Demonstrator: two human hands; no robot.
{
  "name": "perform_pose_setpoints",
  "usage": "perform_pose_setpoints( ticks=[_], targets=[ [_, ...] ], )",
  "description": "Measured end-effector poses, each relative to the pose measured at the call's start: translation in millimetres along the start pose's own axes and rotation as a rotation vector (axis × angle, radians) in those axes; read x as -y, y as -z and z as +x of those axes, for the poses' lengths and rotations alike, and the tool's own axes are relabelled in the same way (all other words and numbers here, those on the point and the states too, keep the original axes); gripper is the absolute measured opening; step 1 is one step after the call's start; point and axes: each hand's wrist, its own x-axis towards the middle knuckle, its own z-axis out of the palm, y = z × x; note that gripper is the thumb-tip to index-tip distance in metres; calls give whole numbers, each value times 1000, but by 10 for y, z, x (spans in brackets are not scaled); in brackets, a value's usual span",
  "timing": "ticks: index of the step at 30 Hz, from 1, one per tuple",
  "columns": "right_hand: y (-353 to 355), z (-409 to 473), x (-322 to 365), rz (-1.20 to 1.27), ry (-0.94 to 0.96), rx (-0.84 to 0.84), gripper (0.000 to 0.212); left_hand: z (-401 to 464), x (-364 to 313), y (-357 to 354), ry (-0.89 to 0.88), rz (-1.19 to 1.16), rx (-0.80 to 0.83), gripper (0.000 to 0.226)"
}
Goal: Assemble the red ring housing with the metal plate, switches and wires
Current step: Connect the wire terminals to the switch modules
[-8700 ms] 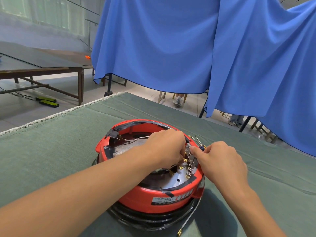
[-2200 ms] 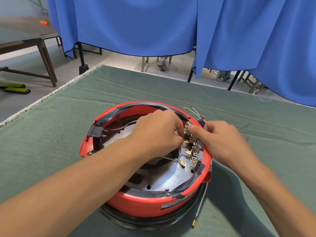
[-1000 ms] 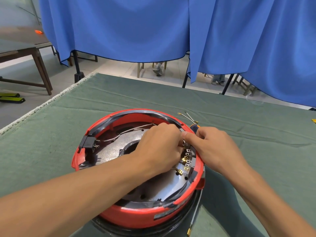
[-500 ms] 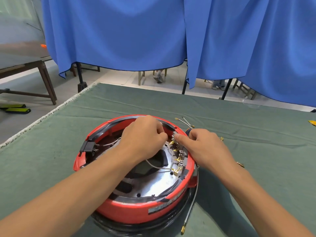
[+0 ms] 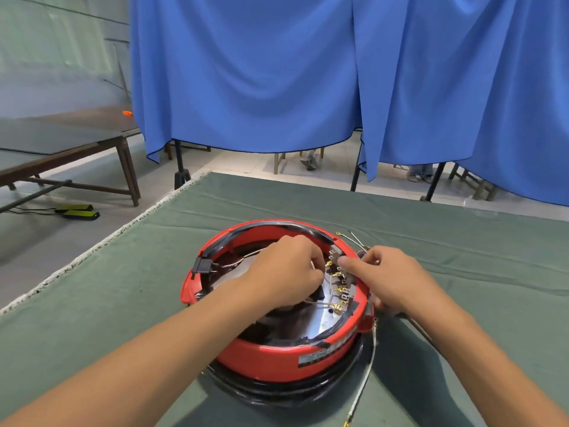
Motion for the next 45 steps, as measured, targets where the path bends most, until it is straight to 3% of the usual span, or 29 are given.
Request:
perform_pose_setpoints(
  ticks=[4, 8, 15, 18, 45],
  targets=[
    [-36, -95, 6, -141, 61, -20, 45, 87, -39, -35, -73, 33, 12, 18],
    [-61, -78, 49, -72, 100, -113, 51, 114, -39, -119, -92, -21, -22, 17],
    [-61, 173, 40, 47, 142, -10, 47, 203, -61, -181, -44, 20, -12, 19],
    [-63, 231, 15, 98, 139, 27, 46, 258, -45, -192, -20, 4, 4, 10],
    [-77, 220, -11, 130, 147, -2, 45, 266, -17, -194, -36, 154, -132, 11]
  ],
)
